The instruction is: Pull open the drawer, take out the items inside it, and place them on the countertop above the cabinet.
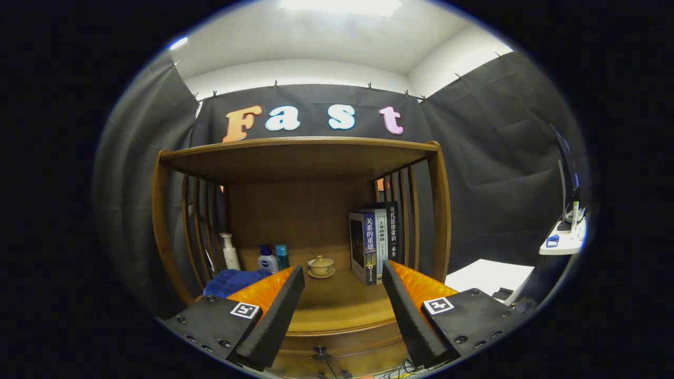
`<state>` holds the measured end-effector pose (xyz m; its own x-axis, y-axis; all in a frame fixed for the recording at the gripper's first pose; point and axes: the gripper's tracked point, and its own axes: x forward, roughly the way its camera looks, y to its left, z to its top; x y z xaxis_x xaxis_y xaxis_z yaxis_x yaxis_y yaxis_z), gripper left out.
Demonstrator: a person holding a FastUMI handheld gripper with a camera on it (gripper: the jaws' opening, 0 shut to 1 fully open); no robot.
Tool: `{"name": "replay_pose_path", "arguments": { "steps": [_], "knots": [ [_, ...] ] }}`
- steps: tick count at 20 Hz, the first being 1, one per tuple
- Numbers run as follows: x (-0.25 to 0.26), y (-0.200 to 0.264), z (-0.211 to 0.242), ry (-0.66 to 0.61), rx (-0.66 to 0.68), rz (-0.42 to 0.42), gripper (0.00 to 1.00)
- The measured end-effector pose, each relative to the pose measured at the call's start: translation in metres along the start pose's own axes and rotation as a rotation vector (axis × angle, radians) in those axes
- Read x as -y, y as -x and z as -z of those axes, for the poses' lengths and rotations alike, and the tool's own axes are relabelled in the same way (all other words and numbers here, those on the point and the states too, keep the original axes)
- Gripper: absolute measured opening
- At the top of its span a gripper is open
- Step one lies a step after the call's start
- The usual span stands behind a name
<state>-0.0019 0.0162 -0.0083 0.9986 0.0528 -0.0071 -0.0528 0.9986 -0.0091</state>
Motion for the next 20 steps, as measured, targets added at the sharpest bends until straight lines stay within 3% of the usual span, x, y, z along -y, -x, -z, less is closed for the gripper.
{"name": "replay_pose_path", "arguments": {
  "steps": [10,20],
  "knots": [
    [-0.016,-0.007,0.041,-0.039,0.059,-0.083,0.97],
    [-0.026,-0.035,0.176,-0.012,-0.08,-0.128,0.97]
  ]
}}
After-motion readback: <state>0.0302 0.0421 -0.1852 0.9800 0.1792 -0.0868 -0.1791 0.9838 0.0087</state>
